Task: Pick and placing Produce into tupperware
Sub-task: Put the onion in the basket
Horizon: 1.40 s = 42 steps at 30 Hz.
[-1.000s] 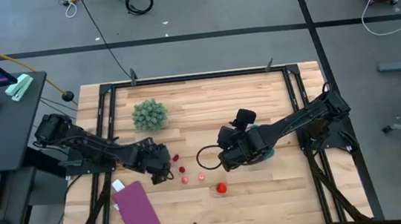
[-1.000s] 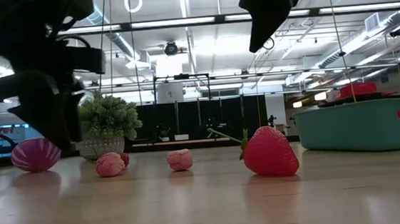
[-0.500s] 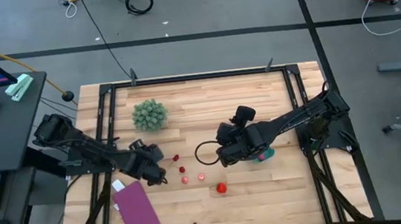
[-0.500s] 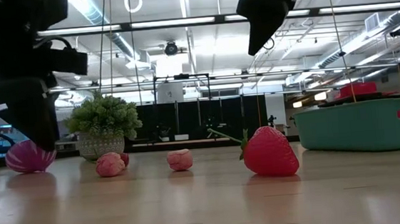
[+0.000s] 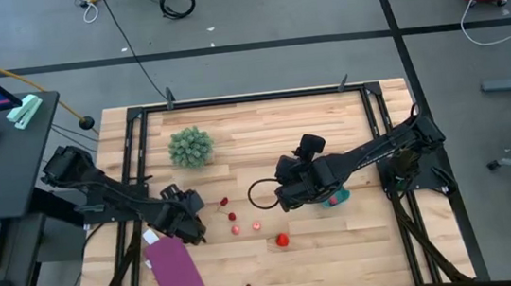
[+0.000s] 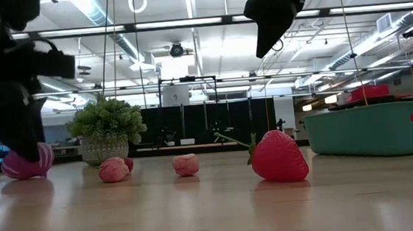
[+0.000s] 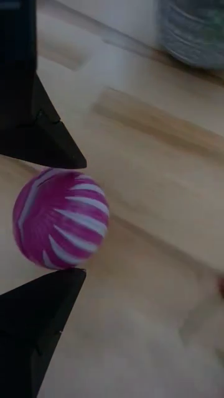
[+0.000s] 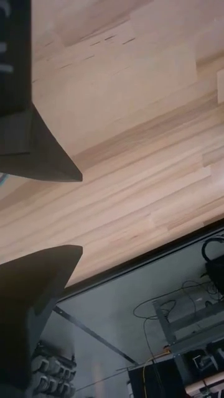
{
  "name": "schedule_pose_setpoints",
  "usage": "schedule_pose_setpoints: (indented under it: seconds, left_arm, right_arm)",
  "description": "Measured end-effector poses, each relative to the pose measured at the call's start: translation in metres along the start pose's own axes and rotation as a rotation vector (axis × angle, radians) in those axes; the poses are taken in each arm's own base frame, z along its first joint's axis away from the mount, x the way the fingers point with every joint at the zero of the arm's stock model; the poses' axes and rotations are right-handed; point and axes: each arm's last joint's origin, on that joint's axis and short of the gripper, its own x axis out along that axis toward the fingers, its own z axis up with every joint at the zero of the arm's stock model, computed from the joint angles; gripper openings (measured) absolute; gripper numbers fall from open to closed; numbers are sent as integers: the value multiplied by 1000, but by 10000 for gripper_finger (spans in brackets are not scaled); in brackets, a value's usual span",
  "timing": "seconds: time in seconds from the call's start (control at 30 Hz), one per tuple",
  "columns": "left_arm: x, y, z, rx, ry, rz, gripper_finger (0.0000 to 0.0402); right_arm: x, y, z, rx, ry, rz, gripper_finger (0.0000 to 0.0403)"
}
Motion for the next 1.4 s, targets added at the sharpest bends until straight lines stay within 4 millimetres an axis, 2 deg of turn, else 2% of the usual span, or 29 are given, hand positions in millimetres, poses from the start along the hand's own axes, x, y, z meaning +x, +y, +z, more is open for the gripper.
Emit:
schedule_pose_setpoints:
  seconds: [0.17,0.6,1.0,1.17,1.4]
  left_arm:
    - [11,5,-11,-35,9,14,279]
    - [18,6,-16,-25,-9,3,275]
    - [19,3,-14,-28,-30,-28,201]
    - [8,-5,4,23,-64,-72,193]
    - [-15,-12,44,111,-155,-117,200]
  right_arm:
    - [0,0,0,0,0,0,185]
    - [0,0,0,-5,-1,1,185]
    - [-1,0,-1,-35,1,0,185]
    - [-5,1,-5,-95,17,-4,185]
    - [-9,4,-10,-107,39,20,185]
